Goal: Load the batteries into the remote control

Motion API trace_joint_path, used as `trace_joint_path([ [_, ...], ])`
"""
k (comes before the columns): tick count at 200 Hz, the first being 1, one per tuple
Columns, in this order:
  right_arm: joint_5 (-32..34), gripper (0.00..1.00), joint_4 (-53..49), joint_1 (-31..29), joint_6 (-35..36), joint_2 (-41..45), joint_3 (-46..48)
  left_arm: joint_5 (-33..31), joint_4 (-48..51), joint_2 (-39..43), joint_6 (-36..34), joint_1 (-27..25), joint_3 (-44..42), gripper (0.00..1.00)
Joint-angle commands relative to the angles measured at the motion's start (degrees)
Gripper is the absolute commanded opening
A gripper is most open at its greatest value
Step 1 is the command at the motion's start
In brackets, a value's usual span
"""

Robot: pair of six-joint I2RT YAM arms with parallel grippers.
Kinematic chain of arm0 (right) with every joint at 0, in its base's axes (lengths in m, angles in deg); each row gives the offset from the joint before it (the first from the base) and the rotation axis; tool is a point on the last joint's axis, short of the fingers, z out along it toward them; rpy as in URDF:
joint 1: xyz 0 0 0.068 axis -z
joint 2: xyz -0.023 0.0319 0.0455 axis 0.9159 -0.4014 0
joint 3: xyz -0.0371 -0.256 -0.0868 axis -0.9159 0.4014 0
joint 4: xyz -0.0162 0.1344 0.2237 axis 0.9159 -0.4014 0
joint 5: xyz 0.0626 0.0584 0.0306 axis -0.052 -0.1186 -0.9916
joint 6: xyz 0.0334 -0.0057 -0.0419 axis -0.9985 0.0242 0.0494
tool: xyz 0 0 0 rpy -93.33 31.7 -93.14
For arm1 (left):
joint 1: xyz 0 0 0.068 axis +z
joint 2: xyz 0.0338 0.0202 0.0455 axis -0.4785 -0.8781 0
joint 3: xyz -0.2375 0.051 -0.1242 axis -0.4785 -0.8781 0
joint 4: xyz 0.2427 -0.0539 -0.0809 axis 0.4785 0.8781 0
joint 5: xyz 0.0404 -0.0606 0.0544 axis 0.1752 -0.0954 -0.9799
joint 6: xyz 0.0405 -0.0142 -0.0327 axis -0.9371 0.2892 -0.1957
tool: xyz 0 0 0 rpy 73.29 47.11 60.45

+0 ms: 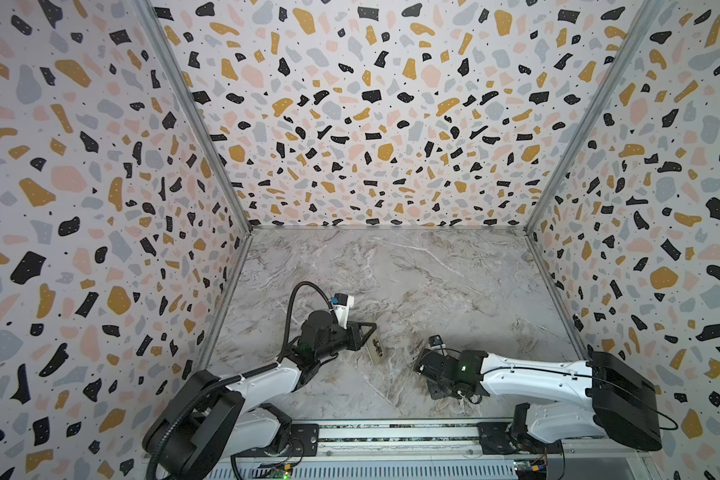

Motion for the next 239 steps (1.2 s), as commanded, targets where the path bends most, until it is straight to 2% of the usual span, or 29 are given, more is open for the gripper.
trace_joint_path([
  [1,3.0,0.49,-4.6,-0.3,-0.4,1.1,-2.1,0.8,-2.8,0.5,-1.2,-0.2,1.2,0.0],
  [21,3.9,0.49,-7.5,0.6,0.9,1.2,-3.7,0.9,-3.0,0.2,-1.3,-0.2,1.2,0.0],
  [53,2.4,0.51,-8.8,5.9,5.8,3.5,-3.5,1.4,-3.6,-0.1,-1.1,-0.2,1.3,0.0],
  [87,-0.9,0.61,-6.4,11.2,10.0,6.0,-1.2,1.4,-3.7,0.4,-1.1,-0.2,0.9,0.0],
  [127,-4.9,0.67,-4.4,12.0,12.8,4.1,-0.1,1.4,-3.8,0.1,-1.1,-0.2,1.0,0.0],
  [200,-8.9,0.65,-1.2,13.9,14.3,3.3,4.2,1.8,-4.2,-0.4,-0.8,-0.2,1.0,0.0],
  [239,-9.1,0.55,-0.2,14.1,14.7,3.3,5.1,1.7,-4.4,-0.5,-0.7,-0.3,1.0,0.0],
])
